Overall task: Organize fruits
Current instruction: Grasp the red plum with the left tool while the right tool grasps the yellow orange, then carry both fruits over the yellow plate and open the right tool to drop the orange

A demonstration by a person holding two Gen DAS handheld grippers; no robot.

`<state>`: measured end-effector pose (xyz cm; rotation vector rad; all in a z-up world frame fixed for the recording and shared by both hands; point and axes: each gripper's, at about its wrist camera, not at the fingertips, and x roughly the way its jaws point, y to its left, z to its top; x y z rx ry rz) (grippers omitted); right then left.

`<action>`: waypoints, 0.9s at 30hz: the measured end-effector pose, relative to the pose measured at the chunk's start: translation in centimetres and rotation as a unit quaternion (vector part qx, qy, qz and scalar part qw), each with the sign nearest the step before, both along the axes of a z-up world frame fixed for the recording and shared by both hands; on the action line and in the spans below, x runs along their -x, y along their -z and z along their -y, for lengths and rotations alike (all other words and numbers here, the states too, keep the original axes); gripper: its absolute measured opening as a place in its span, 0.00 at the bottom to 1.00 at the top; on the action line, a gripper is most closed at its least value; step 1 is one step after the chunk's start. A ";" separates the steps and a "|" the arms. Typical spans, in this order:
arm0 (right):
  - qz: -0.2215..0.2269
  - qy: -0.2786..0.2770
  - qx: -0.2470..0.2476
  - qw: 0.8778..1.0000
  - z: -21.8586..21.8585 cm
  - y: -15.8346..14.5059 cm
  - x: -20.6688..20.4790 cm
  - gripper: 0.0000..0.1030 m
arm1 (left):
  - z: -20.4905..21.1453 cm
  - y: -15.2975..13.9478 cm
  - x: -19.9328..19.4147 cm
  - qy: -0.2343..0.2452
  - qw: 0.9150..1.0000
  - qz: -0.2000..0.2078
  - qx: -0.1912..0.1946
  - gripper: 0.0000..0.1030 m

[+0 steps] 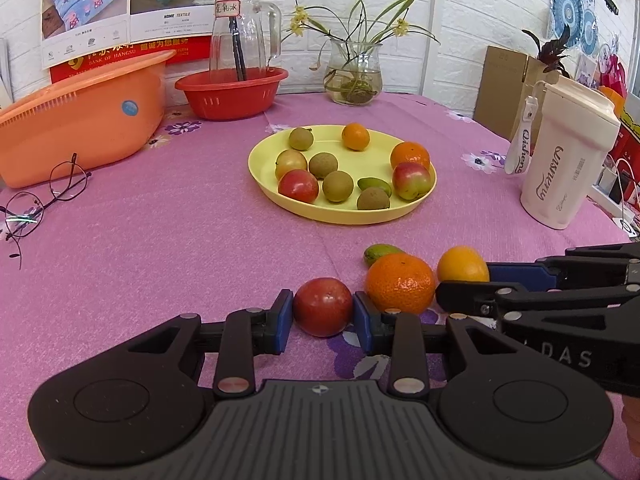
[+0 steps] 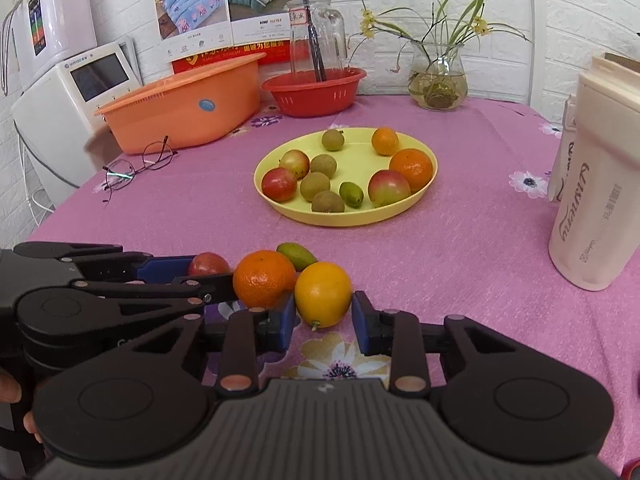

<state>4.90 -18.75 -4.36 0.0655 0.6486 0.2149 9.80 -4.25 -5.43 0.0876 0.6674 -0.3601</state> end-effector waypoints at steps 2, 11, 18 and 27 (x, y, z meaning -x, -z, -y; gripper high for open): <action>0.005 0.003 0.000 1.000 0.2 -0.3 0.1 0.61 | 0.0 -0.3 0.1 0.001 1.000 0.004 0.001 0.29; 0.020 0.019 -0.006 1.000 1.1 -1.3 0.4 0.61 | 0.1 -1.6 0.7 0.003 1.000 0.023 0.001 0.29; 0.037 0.030 -0.006 0.999 1.8 -2.4 0.5 0.62 | 0.2 -2.8 0.7 0.003 0.999 0.039 0.004 0.29; 0.058 0.036 -0.012 0.998 2.3 -3.9 -0.3 0.62 | 0.9 -4.4 0.1 0.012 0.998 0.054 0.012 0.29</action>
